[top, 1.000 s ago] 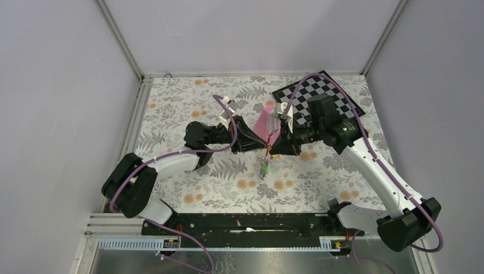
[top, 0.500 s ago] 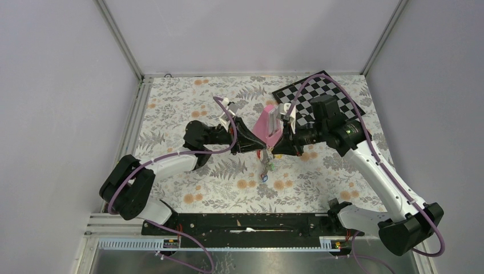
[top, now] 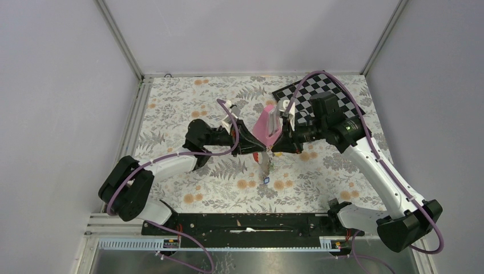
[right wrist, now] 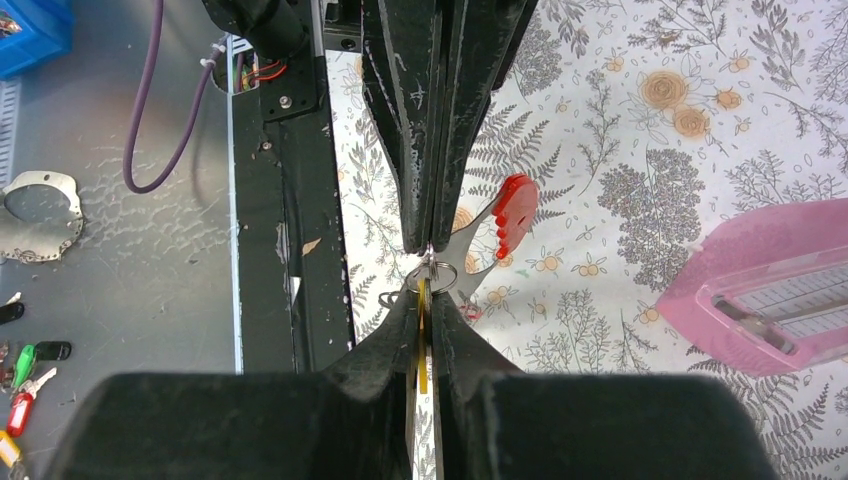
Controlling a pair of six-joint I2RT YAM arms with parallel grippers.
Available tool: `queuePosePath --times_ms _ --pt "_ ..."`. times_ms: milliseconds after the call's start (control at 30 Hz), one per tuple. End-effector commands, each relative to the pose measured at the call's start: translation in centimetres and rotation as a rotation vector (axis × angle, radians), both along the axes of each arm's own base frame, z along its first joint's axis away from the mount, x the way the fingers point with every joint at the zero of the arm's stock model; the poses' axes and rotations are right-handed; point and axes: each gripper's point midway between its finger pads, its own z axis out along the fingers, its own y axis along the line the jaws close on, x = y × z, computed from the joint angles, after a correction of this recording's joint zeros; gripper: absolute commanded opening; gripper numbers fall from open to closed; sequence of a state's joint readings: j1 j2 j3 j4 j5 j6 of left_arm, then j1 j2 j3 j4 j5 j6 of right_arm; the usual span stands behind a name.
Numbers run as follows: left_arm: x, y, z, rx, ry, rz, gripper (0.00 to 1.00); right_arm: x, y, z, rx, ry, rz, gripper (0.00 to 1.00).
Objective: Put the keys on the keyring
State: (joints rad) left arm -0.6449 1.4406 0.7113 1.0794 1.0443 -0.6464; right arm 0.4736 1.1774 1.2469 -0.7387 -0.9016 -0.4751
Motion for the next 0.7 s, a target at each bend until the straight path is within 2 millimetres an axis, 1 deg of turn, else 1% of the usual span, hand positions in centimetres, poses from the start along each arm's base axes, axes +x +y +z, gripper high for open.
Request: queuePosePath --times_ms 0,67,167,233,300,467,600,667 --pt "-0.4 0.4 1.7 -0.029 -0.113 -0.012 0.00 0.3 -0.1 2.4 0.024 -0.055 -0.005 0.02" --pt "-0.3 0.4 1.7 -0.022 -0.126 -0.013 0.02 0.3 -0.2 2.4 0.020 -0.064 -0.011 0.02" --pt "-0.2 0.3 1.6 -0.005 -0.144 -0.015 0.12 0.4 -0.3 2.1 0.012 -0.063 -0.017 0.01" --pt "0.0 0.3 1.4 0.017 -0.148 -0.011 0.23 0.3 -0.4 2.0 0.012 -0.061 -0.015 0.01" --pt "0.4 0.4 1.1 0.035 -0.166 -0.005 0.36 0.2 -0.3 2.2 0.016 -0.064 -0.008 0.01" --pt "1.5 1.0 0.1 0.085 -0.215 0.010 0.67 -0.1 -0.3 3.2 0.023 -0.068 0.008 0.01" --pt "1.7 1.3 -0.3 0.127 -0.263 0.005 0.84 0.0 -0.4 2.8 0.011 -0.068 0.002 0.01" --pt "1.9 1.5 -0.7 0.159 -0.280 0.005 0.88 0.1 -0.3 2.6 0.010 -0.066 0.002 0.01"
